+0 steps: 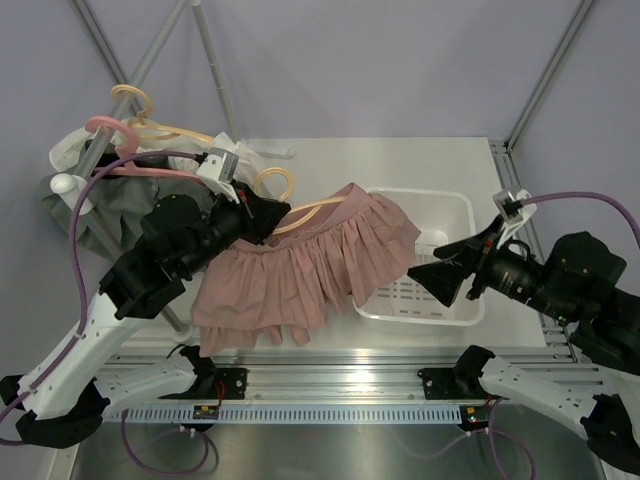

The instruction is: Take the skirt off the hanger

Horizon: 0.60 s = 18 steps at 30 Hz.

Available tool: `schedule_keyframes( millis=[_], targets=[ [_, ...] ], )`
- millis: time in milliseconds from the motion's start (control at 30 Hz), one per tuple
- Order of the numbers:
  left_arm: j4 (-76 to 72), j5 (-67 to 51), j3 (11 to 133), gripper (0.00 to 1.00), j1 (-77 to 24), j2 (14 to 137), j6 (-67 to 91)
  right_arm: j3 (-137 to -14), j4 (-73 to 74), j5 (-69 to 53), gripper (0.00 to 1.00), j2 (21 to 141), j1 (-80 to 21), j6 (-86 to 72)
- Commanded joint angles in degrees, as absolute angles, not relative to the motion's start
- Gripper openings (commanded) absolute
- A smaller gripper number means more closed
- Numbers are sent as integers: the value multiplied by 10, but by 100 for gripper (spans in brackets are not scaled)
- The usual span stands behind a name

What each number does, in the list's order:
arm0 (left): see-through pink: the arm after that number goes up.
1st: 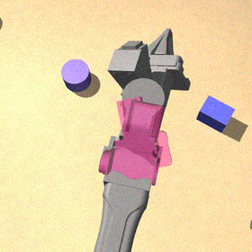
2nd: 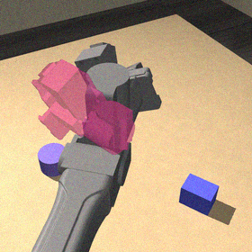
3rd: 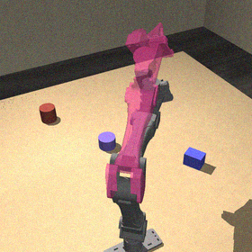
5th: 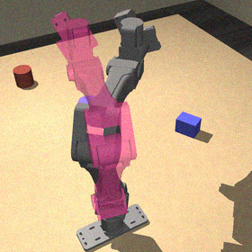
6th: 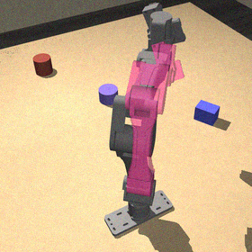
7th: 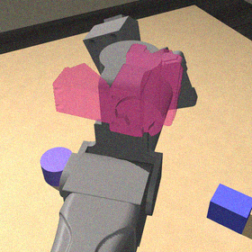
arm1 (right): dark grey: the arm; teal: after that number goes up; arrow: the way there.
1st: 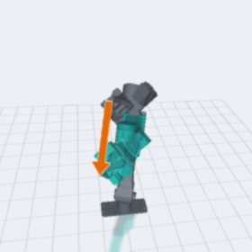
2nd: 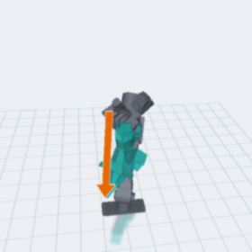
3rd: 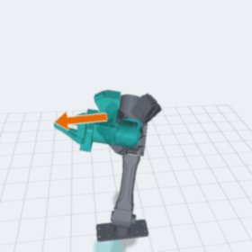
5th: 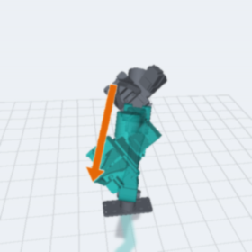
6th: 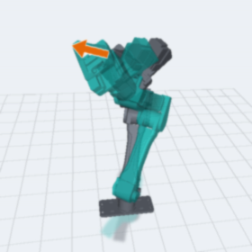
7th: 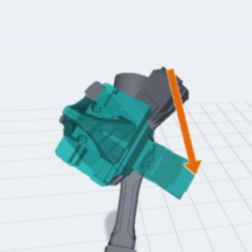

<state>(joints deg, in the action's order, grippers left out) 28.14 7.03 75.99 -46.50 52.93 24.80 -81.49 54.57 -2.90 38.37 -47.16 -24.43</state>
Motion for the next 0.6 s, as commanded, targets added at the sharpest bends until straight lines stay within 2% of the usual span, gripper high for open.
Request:
schedule_keyframes(
  millis=[0,100,267,433,567],
  targets=[
    [256,11,780,0,-466,498,249,-881,506,-70,93,478,-469,-175],
    [268,4,773,0,-466,475,254,-920,525,-83,91,537,-469,-143],
    [315,-34,811,0,-466,456,240,-897,505,-84,85,539,-469,-73],
    [334,-76,817,0,-466,448,242,-900,487,-101,89,527,-469,-47],
    [330,-83,799,0,-465,441,244,-936,493,-155,86,554,-469,-37]
  ],
)
